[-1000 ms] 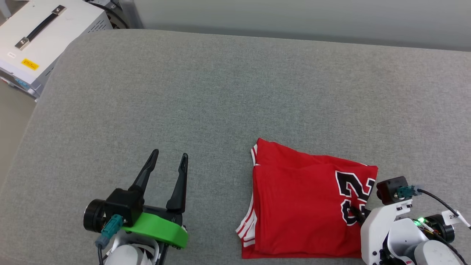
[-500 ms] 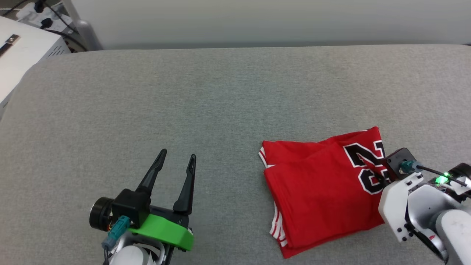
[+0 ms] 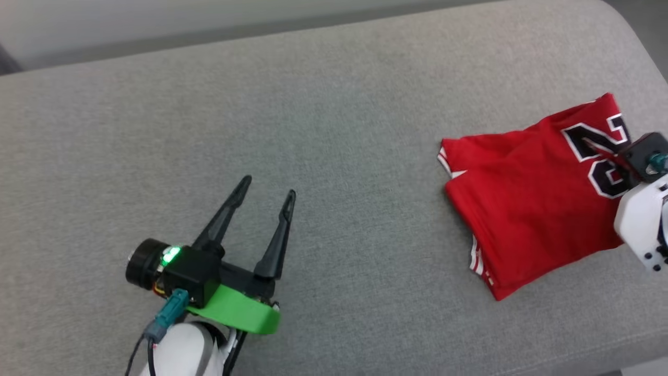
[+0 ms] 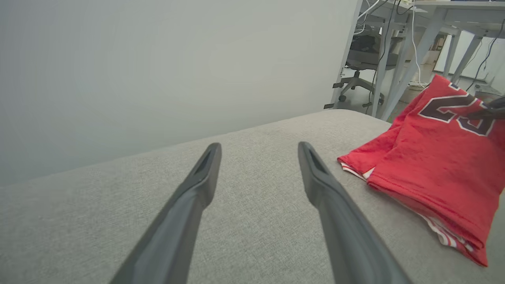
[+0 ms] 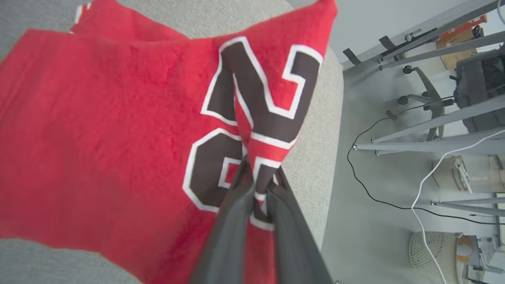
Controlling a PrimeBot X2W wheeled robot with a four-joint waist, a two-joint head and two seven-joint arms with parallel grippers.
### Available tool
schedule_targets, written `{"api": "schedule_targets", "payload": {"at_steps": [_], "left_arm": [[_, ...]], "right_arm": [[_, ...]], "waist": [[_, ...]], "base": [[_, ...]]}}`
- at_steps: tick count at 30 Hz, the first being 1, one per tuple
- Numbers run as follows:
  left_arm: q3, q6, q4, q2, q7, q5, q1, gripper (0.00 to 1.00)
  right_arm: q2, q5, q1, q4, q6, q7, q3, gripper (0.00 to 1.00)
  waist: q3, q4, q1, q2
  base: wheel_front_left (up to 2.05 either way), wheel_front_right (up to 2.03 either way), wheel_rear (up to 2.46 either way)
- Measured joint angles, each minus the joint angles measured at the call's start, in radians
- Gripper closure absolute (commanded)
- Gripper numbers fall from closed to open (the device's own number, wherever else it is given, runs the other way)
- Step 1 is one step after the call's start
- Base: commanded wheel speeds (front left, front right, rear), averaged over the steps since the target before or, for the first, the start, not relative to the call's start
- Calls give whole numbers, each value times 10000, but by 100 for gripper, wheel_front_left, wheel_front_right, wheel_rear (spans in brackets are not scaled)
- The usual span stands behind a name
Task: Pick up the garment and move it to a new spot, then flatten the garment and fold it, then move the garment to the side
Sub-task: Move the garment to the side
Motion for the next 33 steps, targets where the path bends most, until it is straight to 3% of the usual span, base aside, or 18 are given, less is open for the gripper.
{"api": "schedule_targets", "payload": {"at_steps": [7, 14, 29, 30, 31, 32, 33], "left_arm": [[-56, 0, -654, 729, 0, 127, -643, 0], [-88, 0, -1473, 1200, 194, 128, -1104, 0], [50, 31, -2838, 1636, 725, 182, -1382, 0], [52, 52, -2867, 1638, 727, 184, -1390, 0], [48, 61, -2876, 1639, 727, 184, -1391, 0], [40, 69, -2865, 1639, 727, 184, -1391, 0], [33, 92, -2844, 1638, 723, 182, -1391, 0]], "right_arm": [[-347, -316, -745, 1685, 4, -1147, -640, 100], [-203, -830, -1430, 3534, 4, -2176, -1703, 100], [75, -2059, -2997, 6752, 4, -3967, -4015, 100], [119, -2127, -3080, 6964, 4, -4090, -4080, 83], [159, -2242, -3146, 7145, 4, -4230, -4142, 38], [207, -2364, -3219, 7329, 4, -4357, -4220, 0], [251, -2447, -3289, 7486, 4, -4426, -4284, 0]], "waist": [[1077, -576, 0, 0], [2188, -891, 1, 0], [3705, -494, 1, 0], [3758, -431, 1, 0], [3800, -373, 1, 0], [3829, -317, 1, 0], [3839, -271, 1, 0]], "base": [[0, 0, 0], [0, 0, 0], [0, 0, 0], [0, 0, 0], [0, 0, 0], [0, 0, 0], [0, 0, 0]]}}
